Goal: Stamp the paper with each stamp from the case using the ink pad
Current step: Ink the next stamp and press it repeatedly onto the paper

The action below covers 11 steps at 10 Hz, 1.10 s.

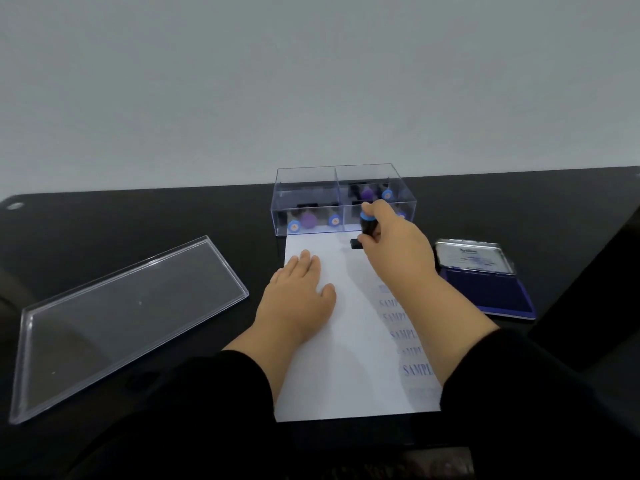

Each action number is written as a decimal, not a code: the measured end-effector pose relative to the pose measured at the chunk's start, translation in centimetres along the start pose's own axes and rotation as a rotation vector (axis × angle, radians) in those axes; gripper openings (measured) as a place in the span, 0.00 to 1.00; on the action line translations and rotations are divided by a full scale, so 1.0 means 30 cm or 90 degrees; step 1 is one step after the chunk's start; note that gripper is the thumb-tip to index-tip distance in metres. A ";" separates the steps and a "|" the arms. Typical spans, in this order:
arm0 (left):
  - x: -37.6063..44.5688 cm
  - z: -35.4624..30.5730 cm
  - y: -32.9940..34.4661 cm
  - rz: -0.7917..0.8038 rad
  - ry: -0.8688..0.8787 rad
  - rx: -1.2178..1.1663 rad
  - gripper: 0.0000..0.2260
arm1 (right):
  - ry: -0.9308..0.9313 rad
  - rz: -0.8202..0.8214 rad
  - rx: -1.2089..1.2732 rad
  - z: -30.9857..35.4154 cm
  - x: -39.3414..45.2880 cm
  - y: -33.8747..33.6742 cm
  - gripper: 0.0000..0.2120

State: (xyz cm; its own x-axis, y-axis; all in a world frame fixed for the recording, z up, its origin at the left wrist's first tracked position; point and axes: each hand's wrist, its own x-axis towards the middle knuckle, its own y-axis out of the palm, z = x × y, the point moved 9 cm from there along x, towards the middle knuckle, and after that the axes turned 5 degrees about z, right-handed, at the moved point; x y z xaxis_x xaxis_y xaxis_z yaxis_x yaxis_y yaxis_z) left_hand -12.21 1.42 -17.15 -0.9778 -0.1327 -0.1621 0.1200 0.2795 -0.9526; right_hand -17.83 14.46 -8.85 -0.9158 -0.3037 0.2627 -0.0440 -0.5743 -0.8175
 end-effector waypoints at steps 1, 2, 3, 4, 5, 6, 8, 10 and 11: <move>-0.001 0.003 0.002 -0.004 -0.001 -0.005 0.26 | -0.003 0.011 0.002 -0.002 0.013 0.048 0.17; 0.001 0.007 0.004 -0.001 -0.003 -0.008 0.26 | -0.009 0.019 0.009 -0.006 0.013 0.077 0.17; 0.005 0.009 0.007 0.003 -0.006 -0.007 0.27 | -0.023 0.019 0.010 -0.003 0.013 0.086 0.17; 0.008 0.010 0.008 0.007 -0.006 -0.003 0.27 | -0.028 0.025 0.010 0.002 0.010 0.094 0.17; 0.006 0.011 0.009 0.013 -0.009 0.005 0.27 | -0.024 0.037 -0.002 0.001 0.009 0.104 0.16; 0.002 0.009 0.001 0.008 -0.008 0.007 0.27 | -0.012 0.046 -0.011 -0.003 0.008 0.112 0.15; -0.005 0.001 -0.001 0.003 -0.006 0.004 0.27 | -0.003 0.050 -0.019 -0.004 0.004 0.119 0.14; -0.007 0.001 -0.004 0.002 -0.006 0.003 0.26 | 0.001 0.057 -0.001 -0.009 0.006 0.118 0.15; -0.009 0.000 -0.006 0.002 -0.007 0.005 0.26 | -0.006 0.058 -0.009 -0.006 0.005 0.122 0.14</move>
State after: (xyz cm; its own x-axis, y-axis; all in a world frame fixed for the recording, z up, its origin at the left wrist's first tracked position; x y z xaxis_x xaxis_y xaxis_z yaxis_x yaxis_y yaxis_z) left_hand -11.98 1.42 -16.94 -0.9754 -0.1424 -0.1680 0.1245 0.2726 -0.9540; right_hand -18.19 12.45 -11.89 -0.9125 -0.3615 0.1916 0.0336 -0.5329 -0.8455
